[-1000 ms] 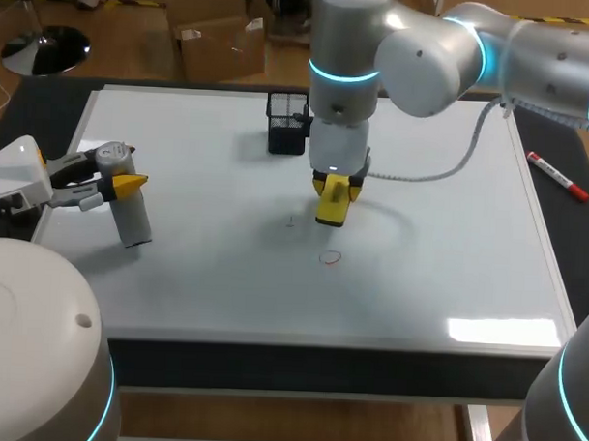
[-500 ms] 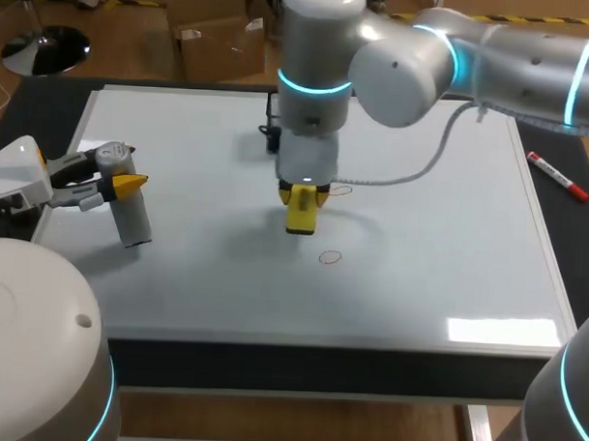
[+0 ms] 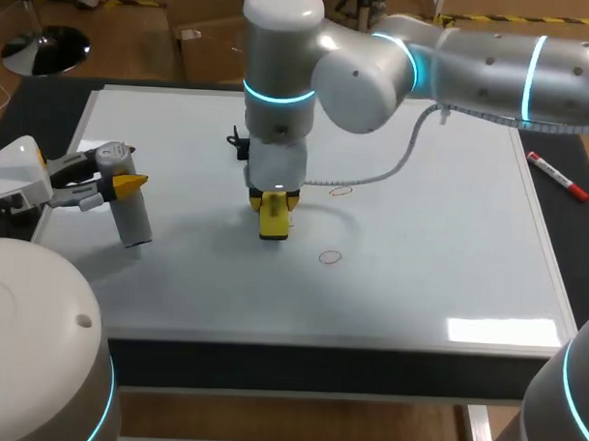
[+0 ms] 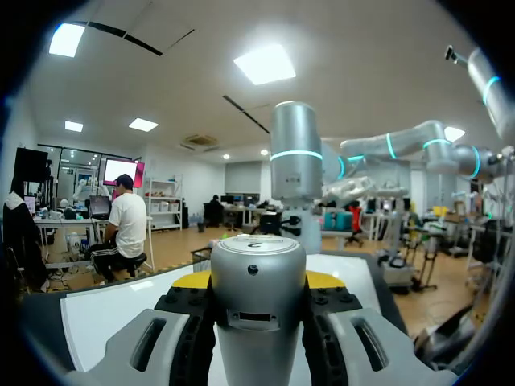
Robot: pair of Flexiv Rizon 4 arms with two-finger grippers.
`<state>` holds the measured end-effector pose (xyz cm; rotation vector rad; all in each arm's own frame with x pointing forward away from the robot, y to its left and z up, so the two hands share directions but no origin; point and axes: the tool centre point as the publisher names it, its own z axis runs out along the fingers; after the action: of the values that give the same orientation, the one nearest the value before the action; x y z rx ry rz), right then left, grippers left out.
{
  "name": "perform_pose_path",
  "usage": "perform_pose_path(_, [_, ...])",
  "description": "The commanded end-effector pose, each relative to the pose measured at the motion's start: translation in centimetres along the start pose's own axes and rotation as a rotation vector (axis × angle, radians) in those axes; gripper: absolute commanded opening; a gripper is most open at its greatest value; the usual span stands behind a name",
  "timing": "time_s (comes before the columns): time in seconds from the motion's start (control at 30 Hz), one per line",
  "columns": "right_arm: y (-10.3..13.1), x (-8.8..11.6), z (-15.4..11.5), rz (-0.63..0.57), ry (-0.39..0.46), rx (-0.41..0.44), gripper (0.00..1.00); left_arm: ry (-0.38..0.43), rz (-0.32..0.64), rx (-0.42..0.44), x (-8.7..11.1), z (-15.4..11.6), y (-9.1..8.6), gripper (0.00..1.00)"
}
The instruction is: Pick up the inspection probe, press it on each red-marked spot on the whiteboard one by one, put down the probe, pick up the eraser, and wipe off all the red marks.
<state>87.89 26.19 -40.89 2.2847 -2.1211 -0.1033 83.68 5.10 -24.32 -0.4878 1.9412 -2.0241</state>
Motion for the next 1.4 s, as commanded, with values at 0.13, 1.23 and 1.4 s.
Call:
perform_pose_path(0.13, [-0.6, 0.4, 1.5, 0.003, -0.010, -0.021, 0.00, 0.001, 0.000, 0.000, 0.0, 0.0, -0.1, 0.00])
perform_pose_path(1.23, [-0.5, 6.8, 2.1, 0.161, 0.031, -0.037, 0.00, 0.001, 0.000, 0.000, 0.0, 0.0, -0.1, 0.00])
perform_pose_path(1.4, [-0.6, 8.2, 0.7, 0.207, 0.042, -0.017, 0.00, 0.001, 0.000, 0.000, 0.0, 0.0, -0.1, 0.00])
